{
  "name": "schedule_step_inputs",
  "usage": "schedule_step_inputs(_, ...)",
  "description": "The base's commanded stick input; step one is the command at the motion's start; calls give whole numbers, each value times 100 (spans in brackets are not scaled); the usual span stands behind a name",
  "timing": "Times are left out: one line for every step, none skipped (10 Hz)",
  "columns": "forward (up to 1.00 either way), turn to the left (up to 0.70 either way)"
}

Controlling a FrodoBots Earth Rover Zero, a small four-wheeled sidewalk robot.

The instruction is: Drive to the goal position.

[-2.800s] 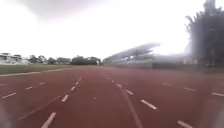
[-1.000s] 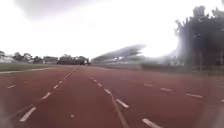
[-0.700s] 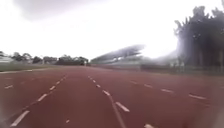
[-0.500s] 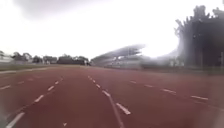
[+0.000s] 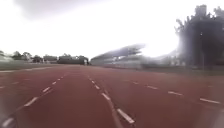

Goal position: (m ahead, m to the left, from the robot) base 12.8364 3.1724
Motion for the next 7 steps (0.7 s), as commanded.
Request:
schedule_step_inputs(45, 0)
schedule_step_inputs(45, 0)
schedule_step_inputs(45, 0)
schedule_step_inputs(45, 0)
schedule_step_inputs(45, 0)
schedule_step_inputs(45, 0)
schedule_step_inputs(45, 0)
